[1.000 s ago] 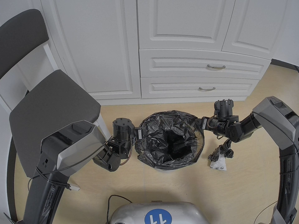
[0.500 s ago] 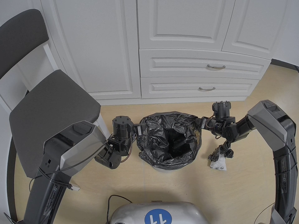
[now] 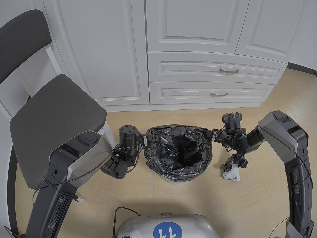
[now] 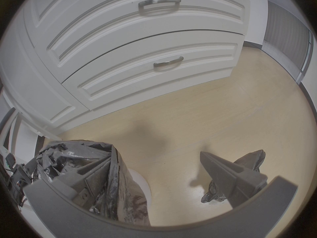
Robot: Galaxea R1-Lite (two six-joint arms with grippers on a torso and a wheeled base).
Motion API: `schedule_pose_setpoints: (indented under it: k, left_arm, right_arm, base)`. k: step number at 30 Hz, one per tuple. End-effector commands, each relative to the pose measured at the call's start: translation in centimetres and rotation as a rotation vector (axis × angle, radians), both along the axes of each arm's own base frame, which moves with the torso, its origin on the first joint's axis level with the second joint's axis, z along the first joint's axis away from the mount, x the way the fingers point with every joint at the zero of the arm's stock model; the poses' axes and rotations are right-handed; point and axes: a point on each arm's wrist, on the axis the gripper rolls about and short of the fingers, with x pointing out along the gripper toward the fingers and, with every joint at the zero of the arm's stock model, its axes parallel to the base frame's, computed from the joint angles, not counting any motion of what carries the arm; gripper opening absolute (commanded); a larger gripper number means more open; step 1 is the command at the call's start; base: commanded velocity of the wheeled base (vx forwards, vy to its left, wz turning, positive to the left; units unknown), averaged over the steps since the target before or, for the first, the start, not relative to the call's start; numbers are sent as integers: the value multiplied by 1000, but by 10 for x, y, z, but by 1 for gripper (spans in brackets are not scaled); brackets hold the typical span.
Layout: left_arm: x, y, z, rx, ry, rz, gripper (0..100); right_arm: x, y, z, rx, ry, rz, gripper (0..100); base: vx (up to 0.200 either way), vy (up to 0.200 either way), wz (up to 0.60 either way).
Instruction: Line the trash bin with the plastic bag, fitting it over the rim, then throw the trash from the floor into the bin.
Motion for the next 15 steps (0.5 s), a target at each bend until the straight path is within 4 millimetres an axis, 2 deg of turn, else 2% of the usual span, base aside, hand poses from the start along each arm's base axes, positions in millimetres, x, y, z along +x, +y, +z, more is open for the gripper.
schedule_pose_setpoints:
  k: [1, 9, 13, 15]
  left_arm:
    - [-2, 2, 1, 10, 25, 3, 100]
    - [-11, 10, 8, 44, 98, 10, 100]
    - [-19, 10, 28, 33, 75, 3, 100]
    - [-29, 8, 44, 31, 66, -9, 100]
  right_arm:
    - [-1, 0, -10, -9, 28, 2, 100]
    - [-2, -1, -8, -11, 23, 2, 100]
    - [-12, 1, 32, 2, -46, -3, 100]
    - [-29, 0, 53, -12, -53, 10, 100]
  base:
    - [0, 0, 0]
    - [0, 0, 0]
    - [0, 0, 0]
    - [0, 0, 0]
